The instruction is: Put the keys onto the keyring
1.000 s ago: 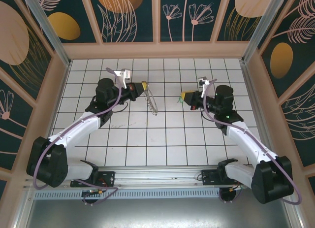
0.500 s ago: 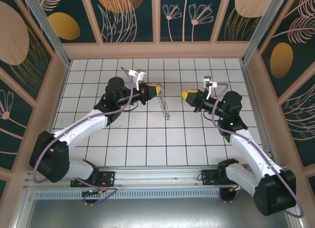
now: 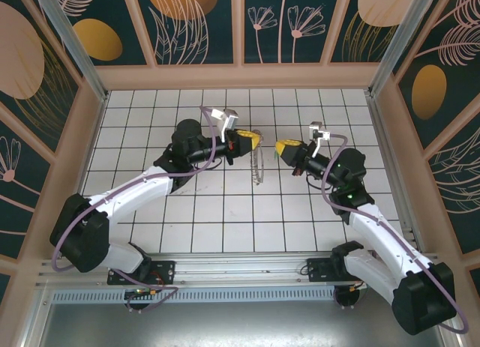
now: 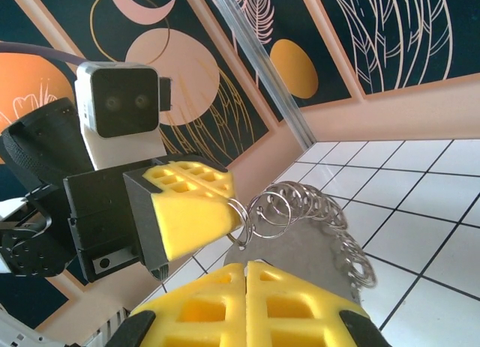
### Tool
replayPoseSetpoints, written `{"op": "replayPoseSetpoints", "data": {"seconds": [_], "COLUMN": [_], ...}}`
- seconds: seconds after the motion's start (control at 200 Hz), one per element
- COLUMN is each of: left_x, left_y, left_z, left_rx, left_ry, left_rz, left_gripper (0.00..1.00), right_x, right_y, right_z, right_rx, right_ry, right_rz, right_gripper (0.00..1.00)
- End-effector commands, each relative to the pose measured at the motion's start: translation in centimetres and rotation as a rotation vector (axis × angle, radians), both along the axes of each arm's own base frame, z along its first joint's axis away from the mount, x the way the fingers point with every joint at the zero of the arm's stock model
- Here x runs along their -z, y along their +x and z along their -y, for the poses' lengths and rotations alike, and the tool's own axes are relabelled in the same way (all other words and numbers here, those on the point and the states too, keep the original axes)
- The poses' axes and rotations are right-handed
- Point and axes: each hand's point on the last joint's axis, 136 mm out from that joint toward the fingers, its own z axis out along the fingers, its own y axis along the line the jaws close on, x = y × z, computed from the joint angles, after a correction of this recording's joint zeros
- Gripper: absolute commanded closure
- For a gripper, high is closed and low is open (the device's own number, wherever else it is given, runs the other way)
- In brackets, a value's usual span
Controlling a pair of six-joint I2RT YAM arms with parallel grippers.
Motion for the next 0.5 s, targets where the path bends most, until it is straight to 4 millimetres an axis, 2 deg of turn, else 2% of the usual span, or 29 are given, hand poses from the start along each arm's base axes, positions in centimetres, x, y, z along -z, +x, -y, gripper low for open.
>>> {"op": "replayPoseSetpoints", "data": {"seconds": [0.0,0.265,0.325,0.495], "left_x": [-3.9,-5.6,-4.5,-4.8], "left_y": [-0.3,-0.7,-0.9,-1.1], "left_z": [-0.2,-1.1,-1.1,-1.2], "left_rx": [-0.026,-0.106,-0.104,-0.099], "left_ry": [-0.052,-0.011,0.009,0.008], "left_rz": [0.19,0.343,0.341,0.353], "left_gripper": [1.0,1.0,1.0,1.0], "right_x": [-0.9,-1.8,-2.1,-3.2], "right_y": [-0.5,-1.4,-1.4,-1.5], "right_z": [0.0,0.3,0.3,0.1], "right_rx": [0.01,0.023,0.023,0.027], "right_ry": [0.008,0.007,0.01,0.019], "right_rz": [0.071,0.13,0.138,0.174], "right_gripper": [1.0,1.0,1.0,1.0]}}
